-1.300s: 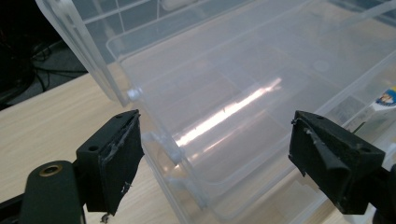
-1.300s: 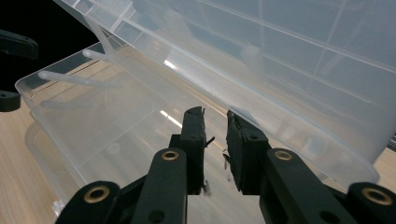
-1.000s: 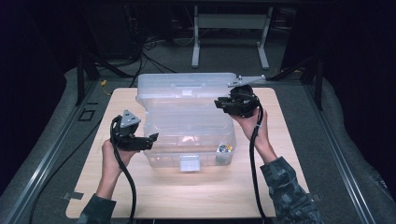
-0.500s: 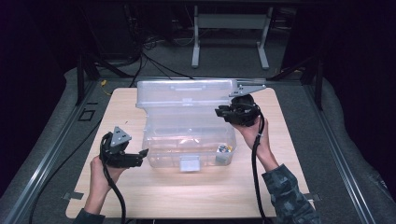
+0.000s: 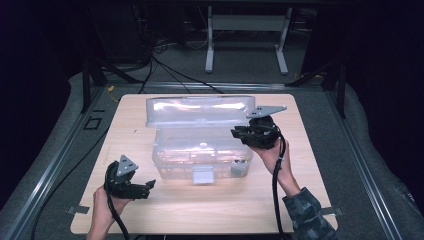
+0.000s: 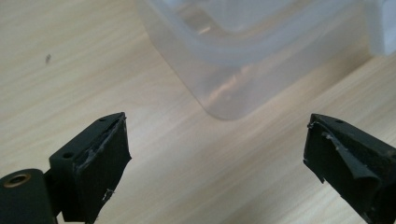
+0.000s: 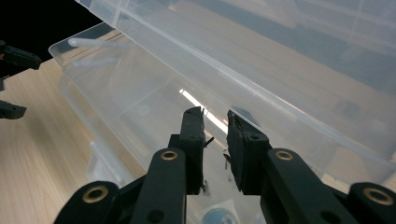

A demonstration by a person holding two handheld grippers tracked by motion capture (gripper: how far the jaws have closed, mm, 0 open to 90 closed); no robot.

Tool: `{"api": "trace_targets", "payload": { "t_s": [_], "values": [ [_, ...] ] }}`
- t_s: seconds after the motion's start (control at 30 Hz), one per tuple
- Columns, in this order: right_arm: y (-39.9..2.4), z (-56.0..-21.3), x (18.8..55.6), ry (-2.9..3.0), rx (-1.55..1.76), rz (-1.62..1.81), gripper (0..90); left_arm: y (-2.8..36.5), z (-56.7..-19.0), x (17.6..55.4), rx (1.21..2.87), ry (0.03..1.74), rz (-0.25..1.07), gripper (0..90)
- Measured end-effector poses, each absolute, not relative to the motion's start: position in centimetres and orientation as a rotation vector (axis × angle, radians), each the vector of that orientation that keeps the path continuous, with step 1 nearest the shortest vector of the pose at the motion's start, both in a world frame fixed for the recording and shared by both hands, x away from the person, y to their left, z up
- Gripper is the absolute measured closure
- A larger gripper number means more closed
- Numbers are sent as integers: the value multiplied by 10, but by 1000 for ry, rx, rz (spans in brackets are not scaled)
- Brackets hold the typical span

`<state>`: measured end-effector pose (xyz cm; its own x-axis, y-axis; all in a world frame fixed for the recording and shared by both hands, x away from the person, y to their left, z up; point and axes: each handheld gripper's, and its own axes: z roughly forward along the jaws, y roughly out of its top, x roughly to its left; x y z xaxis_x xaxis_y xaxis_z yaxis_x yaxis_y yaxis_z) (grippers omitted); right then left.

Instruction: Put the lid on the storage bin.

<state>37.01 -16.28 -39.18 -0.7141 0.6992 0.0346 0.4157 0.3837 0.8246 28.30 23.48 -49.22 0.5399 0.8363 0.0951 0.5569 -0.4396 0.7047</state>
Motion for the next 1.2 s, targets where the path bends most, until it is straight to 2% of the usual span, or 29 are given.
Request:
{"api": "trace_targets", "payload": {
  "t_s": [0.83, 0.97, 1.2],
  "values": [
    [-185, -414, 339, 2327, 992, 1227, 770, 234, -509, 284, 2194, 1133, 557, 45],
    [-195, -420, 338, 2323, 1023, 1224, 767, 232, -509, 284, 2199, 1099, 531, 12],
    [-205, -426, 334, 2307, 1051, 1216, 751, 232, -509, 283, 2206, 1091, 533, 7]
  ]
}}
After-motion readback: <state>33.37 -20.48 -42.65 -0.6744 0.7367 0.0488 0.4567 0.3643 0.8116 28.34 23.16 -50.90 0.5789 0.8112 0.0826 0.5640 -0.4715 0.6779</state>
